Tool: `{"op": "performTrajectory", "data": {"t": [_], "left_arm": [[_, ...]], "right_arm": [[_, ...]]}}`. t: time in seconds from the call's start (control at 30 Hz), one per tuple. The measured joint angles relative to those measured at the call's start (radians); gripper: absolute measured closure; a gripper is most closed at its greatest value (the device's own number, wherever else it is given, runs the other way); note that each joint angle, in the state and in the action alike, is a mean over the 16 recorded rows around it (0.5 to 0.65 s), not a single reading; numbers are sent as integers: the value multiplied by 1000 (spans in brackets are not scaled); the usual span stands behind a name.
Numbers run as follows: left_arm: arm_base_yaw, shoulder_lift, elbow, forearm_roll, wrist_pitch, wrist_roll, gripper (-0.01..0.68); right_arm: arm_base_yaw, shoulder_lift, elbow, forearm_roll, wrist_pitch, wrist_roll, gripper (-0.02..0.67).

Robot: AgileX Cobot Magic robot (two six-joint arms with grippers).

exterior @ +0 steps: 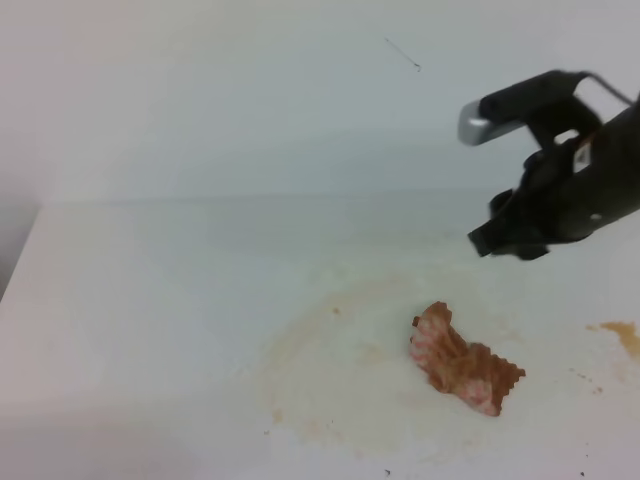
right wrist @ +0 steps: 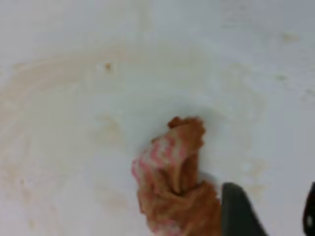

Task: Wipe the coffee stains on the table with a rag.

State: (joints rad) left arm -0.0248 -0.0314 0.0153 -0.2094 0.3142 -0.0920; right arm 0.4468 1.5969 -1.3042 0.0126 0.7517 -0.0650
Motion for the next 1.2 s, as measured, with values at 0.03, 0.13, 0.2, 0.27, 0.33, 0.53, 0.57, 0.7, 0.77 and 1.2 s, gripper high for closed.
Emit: {"op": "performTrajectory", "data": {"t": [0.03,0.13,0.2,0.27,0.33,0.53,0.57,0.7,0.77,1.2], "left_arm": [[0,0,3,0,0,0,673],[0,0,0,0,1,0,673],[0,0,-3,0,1,0,673],[0,0,-3,0,1,0,673],[0,0,-3,0,1,0,673],[0,2,-5,0,1,0,673],[0,2,-8,0,1,0,673],[0,3,-10,0,1,0,673],[0,3,-8,0,1,0,673],[0,4,-8,0,-1,0,674]], "right_arm": [[0,-20,0,-11,11,6,429],[0,-78,0,-39,45,22,506],[0,-117,2,-53,67,33,551],[0,-156,9,-63,78,47,583],[0,-197,27,-68,82,60,611],[0,-344,134,-67,26,94,646],[0,-372,159,-66,13,99,647],[0,-500,279,-61,-48,124,649],[0,-572,345,-58,-73,131,650],[0,-1085,653,-112,-93,146,650]]}}
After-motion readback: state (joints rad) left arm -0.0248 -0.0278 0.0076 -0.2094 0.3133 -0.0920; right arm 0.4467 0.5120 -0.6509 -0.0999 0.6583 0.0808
